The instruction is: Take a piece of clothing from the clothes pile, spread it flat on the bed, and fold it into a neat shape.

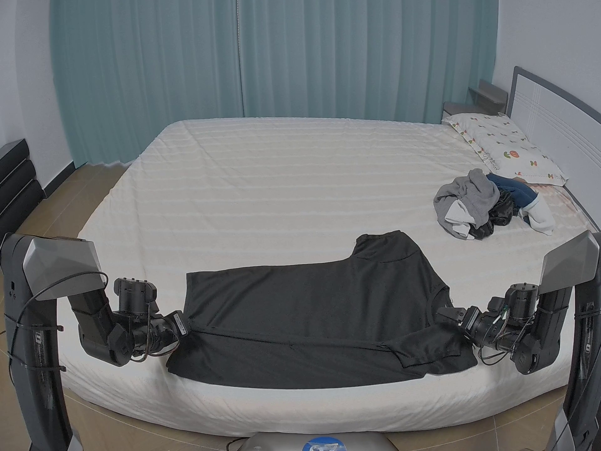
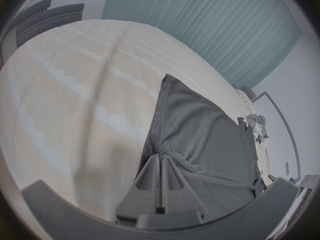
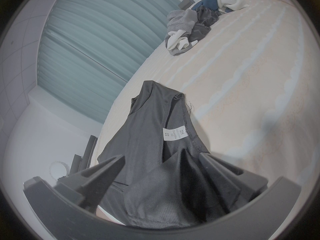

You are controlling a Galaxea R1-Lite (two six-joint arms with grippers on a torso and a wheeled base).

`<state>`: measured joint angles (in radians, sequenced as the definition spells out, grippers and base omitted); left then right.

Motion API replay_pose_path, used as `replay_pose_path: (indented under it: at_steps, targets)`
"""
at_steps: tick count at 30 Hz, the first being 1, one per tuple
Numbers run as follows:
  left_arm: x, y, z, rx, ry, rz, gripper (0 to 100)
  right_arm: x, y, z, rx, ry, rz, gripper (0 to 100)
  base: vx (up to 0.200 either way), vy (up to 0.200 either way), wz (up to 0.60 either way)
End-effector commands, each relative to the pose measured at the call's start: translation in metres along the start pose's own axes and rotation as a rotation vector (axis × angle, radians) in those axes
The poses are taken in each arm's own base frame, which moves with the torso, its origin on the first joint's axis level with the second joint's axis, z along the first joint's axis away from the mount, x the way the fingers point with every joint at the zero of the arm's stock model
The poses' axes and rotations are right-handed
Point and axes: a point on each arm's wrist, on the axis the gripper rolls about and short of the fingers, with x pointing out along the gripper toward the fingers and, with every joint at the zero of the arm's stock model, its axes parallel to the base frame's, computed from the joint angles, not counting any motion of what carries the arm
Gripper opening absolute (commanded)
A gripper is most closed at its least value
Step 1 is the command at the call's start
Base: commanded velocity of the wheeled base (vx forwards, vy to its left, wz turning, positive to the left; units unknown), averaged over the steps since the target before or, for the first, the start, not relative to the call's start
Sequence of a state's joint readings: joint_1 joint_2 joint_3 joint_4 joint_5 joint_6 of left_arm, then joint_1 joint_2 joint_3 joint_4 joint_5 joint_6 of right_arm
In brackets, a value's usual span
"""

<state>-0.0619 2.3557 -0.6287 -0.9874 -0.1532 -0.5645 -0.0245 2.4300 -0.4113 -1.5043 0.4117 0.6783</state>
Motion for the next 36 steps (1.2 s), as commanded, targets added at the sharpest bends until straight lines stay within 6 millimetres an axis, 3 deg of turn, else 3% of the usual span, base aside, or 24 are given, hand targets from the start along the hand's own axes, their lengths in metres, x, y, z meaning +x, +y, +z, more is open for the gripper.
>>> replay_pose_path:
  at_steps: [1,36]
  targets:
    - [0.002,0.001,-0.002,0.001,0.008,0.002,0,0.0,-0.003,-0.004,-0.013,0.016,-0.009,0,0.0,0.0,0.0]
    - [0.009,0.0,0.004,-0.117,-0.07,-0.01,0,0.003,-0.006,0.015,-0.003,-0.101,-0.001,0,0.0,0.0,0.0]
